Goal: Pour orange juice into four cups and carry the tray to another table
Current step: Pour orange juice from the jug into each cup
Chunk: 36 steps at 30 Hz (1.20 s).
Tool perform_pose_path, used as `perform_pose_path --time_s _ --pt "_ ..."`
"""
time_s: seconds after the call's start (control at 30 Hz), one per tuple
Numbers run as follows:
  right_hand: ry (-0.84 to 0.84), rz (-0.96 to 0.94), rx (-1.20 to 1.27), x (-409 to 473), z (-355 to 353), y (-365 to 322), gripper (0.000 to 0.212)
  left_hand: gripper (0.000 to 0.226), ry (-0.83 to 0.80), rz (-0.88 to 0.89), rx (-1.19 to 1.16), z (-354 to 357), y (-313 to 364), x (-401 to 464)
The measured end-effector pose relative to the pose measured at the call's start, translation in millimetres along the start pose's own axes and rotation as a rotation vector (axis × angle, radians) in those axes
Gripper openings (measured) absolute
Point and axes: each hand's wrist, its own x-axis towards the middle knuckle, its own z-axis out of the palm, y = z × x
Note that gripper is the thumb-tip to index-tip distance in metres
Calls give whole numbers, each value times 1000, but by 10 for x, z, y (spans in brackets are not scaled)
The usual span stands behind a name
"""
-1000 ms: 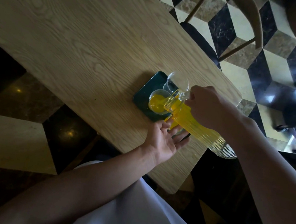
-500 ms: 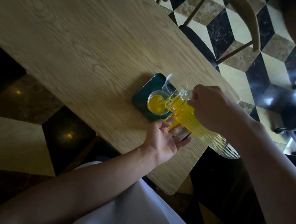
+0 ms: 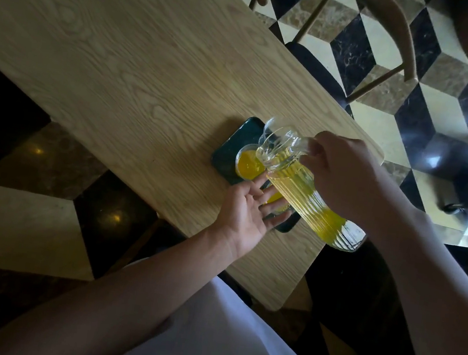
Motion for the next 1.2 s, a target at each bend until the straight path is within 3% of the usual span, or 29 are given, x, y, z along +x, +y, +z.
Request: perform_pose_path --time_s 0.1,0.33,0.53,0.8,0.97,1.2 --pt "38 22 62 -68 -26 7 18 40 22 44 103 18 10 -20" --pt "198 128 301 -252 92 253 16 38 148 212 508 126 7 60" --pt "302 196 313 -255 302 436 19 58 206 222 689 304 -15 294" --pt "283 223 145 47 301 582 26 55 219 97 612 467 -78 649" --pt "140 230 43 337 238 643 28 66 217 36 470 495 -87 755" --pt "-29 244 -98 688 219 686 31 63 258 -13 253 444 -124 838"
